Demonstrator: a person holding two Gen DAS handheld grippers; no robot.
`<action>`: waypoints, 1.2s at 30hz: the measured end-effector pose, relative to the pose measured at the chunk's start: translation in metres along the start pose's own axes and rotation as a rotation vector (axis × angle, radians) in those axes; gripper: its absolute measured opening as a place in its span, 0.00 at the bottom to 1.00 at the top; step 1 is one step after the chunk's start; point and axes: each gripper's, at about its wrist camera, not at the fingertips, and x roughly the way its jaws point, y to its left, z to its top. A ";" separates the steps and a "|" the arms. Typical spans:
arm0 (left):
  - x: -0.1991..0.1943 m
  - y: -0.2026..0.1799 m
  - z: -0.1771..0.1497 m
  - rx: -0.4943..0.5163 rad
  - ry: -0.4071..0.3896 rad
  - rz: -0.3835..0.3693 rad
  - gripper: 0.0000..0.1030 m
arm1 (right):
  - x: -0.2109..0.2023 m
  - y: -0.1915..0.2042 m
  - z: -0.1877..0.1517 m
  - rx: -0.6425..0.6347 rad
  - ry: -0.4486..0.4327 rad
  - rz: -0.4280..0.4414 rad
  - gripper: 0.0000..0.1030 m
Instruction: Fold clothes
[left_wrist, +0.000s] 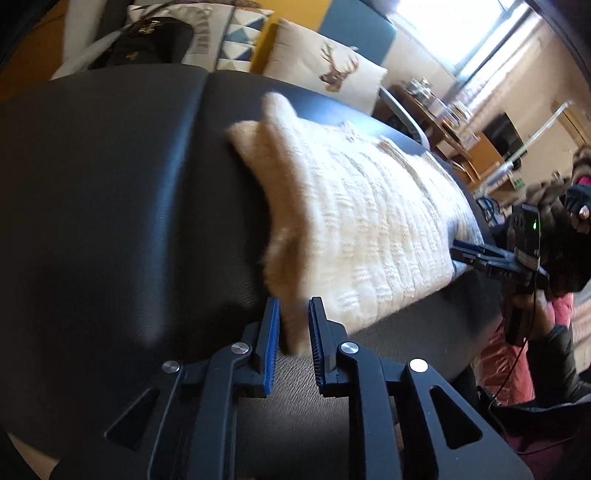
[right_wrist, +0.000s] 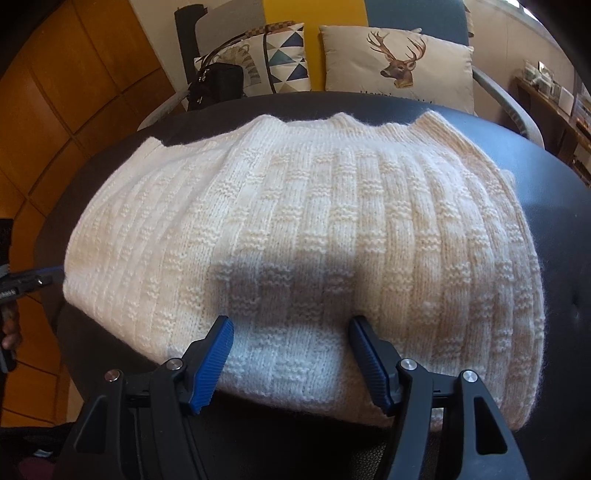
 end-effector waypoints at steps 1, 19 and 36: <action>-0.005 0.002 0.000 -0.008 -0.013 0.019 0.16 | 0.001 0.004 0.001 -0.016 0.002 -0.019 0.64; -0.011 -0.191 0.016 0.402 -0.143 -0.145 0.19 | 0.003 0.044 -0.007 -0.297 0.011 -0.334 0.65; -0.021 -0.191 0.005 0.336 -0.195 -0.220 0.19 | 0.009 0.059 -0.010 -0.414 -0.025 -0.441 0.65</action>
